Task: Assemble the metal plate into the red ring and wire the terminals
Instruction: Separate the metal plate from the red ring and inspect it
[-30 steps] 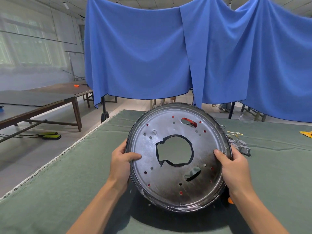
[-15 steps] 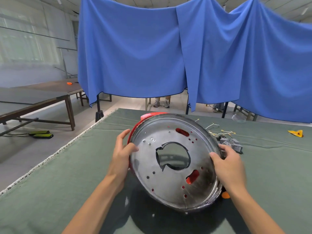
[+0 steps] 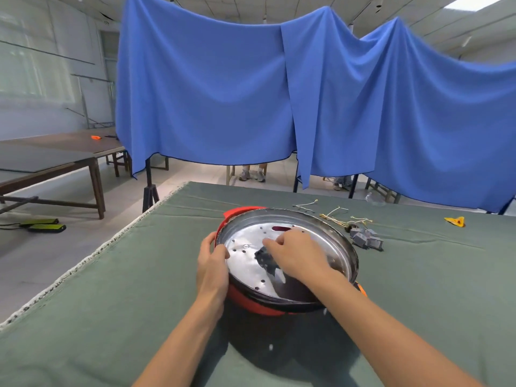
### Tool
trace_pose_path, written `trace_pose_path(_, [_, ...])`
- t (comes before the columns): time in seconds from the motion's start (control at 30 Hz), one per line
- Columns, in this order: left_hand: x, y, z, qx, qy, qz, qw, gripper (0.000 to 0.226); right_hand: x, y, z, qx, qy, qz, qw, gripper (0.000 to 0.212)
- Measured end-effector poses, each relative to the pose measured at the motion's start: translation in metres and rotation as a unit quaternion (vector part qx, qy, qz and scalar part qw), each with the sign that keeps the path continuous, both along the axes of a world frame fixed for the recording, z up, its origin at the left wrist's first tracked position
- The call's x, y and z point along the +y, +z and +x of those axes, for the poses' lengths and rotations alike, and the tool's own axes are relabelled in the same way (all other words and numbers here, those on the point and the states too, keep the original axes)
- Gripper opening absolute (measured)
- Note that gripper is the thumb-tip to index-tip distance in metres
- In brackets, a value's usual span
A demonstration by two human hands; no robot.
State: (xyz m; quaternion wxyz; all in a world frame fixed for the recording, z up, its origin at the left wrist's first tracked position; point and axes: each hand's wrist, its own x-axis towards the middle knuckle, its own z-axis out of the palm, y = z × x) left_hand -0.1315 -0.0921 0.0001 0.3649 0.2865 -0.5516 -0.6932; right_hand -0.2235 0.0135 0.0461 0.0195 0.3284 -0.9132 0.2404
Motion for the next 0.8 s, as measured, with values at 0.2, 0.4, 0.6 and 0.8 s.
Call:
trace_pose_path(0.2, [0.002, -0.008, 0.003, 0.04, -0.025, -0.006, 0.999, 0.032, -0.029, -0.021, 0.006, -0.08, -0.064, -0.004, 0.995, 0.047])
trace_pose_path(0.4, [-0.015, 0.003, 0.01, 0.063, -0.041, 0.126, 0.989, 0.054, -0.029, -0.03, 0.007, -0.029, -0.049, -0.076, 0.995, 0.061])
trace_pose_path(0.6, [-0.022, 0.006, 0.01, 0.041, -0.043, 0.168, 0.984, 0.024, 0.005, -0.029, -0.011, 0.097, -0.03, -0.149, 0.984, 0.057])
trace_pose_path(0.8, [-0.017, 0.009, 0.012, 0.077, -0.062, 0.17, 0.98, 0.034, 0.014, -0.023, -0.017, 0.164, -0.035, -0.126, 0.978, 0.051])
